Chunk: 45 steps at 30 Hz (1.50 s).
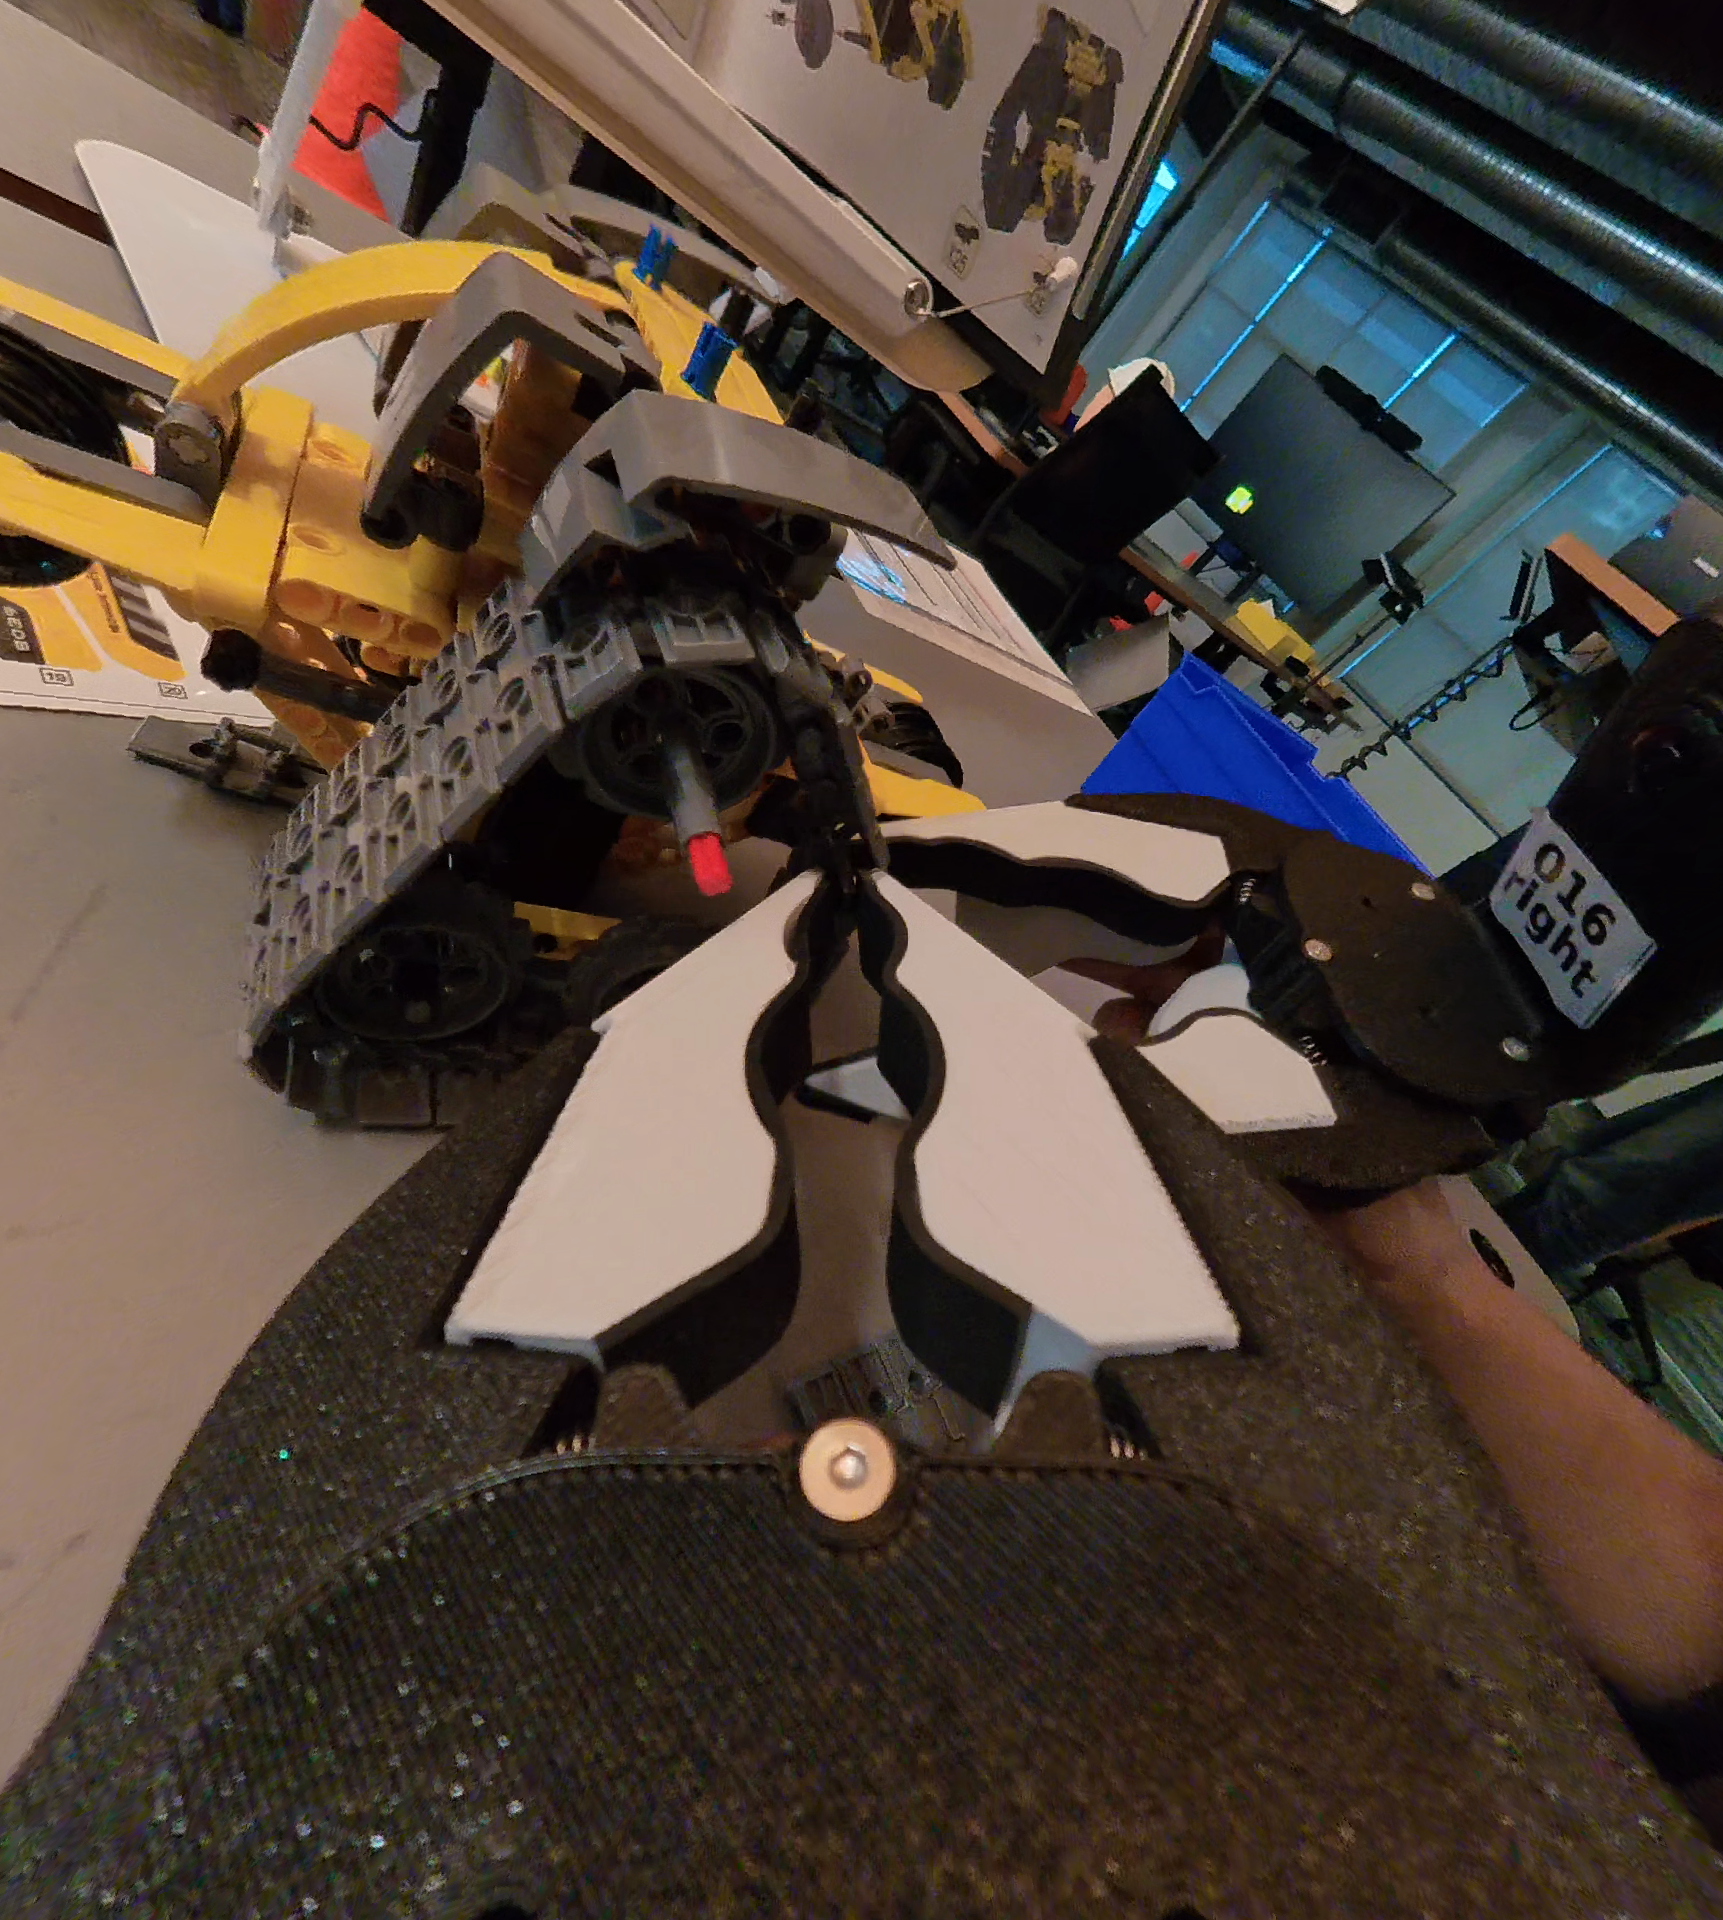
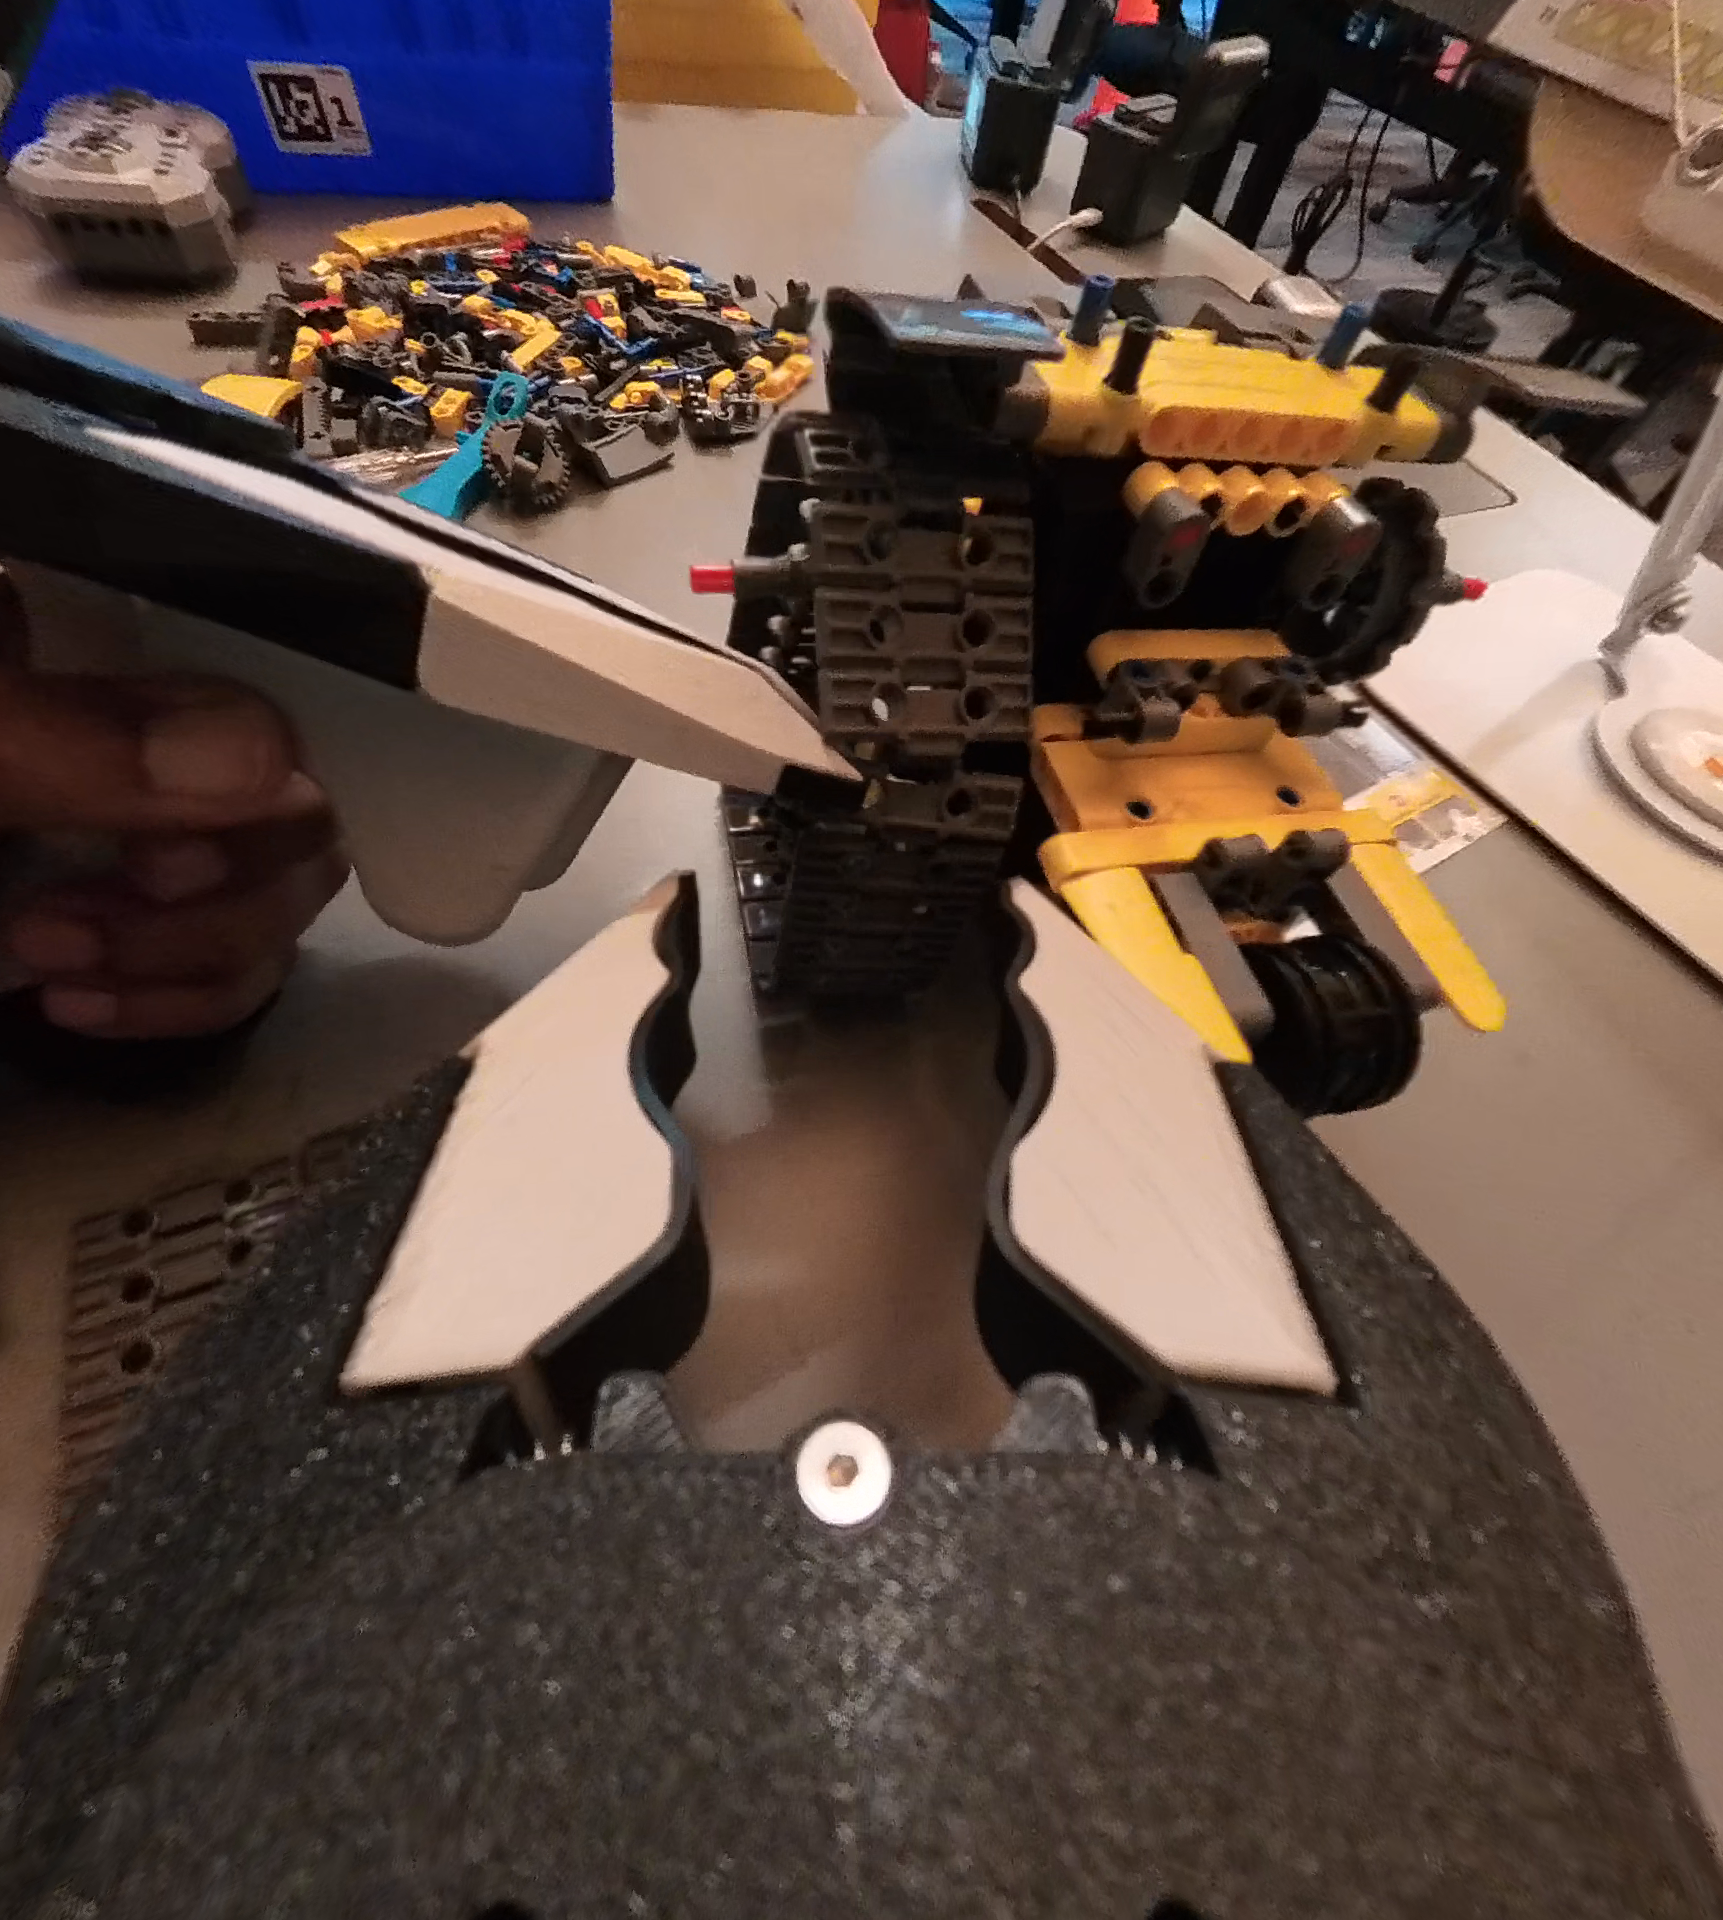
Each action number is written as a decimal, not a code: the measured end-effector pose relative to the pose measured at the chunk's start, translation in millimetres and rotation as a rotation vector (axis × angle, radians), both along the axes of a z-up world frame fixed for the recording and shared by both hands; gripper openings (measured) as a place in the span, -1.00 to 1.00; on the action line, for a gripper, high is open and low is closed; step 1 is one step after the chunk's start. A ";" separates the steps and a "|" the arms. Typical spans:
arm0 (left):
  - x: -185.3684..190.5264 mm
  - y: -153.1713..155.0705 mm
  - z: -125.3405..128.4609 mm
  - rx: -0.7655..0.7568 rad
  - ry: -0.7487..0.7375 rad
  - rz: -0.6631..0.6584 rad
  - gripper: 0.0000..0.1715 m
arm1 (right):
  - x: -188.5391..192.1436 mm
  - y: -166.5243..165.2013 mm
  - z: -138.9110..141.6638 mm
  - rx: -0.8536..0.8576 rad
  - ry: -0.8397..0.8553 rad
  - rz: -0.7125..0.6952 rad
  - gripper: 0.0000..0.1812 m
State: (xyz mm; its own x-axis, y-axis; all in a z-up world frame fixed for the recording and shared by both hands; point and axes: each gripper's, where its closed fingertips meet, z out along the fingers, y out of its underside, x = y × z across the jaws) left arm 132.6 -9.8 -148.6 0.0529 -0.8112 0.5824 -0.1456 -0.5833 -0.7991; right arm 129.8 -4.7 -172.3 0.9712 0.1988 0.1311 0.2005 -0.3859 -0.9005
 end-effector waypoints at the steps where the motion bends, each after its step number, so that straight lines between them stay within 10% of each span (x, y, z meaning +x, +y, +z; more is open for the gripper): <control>1: 0.0 0.3 0.0 -0.002 -0.001 0.001 -1.00 | -0.4 1.6 -0.8 -0.006 0.004 -0.013 -0.37; 22: -5.6 5.3 1.9 -0.154 -0.063 -0.044 -0.68 | 5.6 7.3 2.2 0.005 0.036 -0.069 -0.84; 45: 0.3 5.1 3.2 -0.359 -0.128 -0.105 -0.87 | 4.9 1.3 0.1 -0.004 0.007 -0.041 -0.85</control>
State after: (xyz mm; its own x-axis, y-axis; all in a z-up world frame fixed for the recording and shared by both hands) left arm 132.9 -4.7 -145.5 -0.1109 -0.5517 0.8267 -0.1315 -0.8163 -0.5624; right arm 134.7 -3.4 -172.2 0.9794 0.1594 0.1239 0.1786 -0.3972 -0.9002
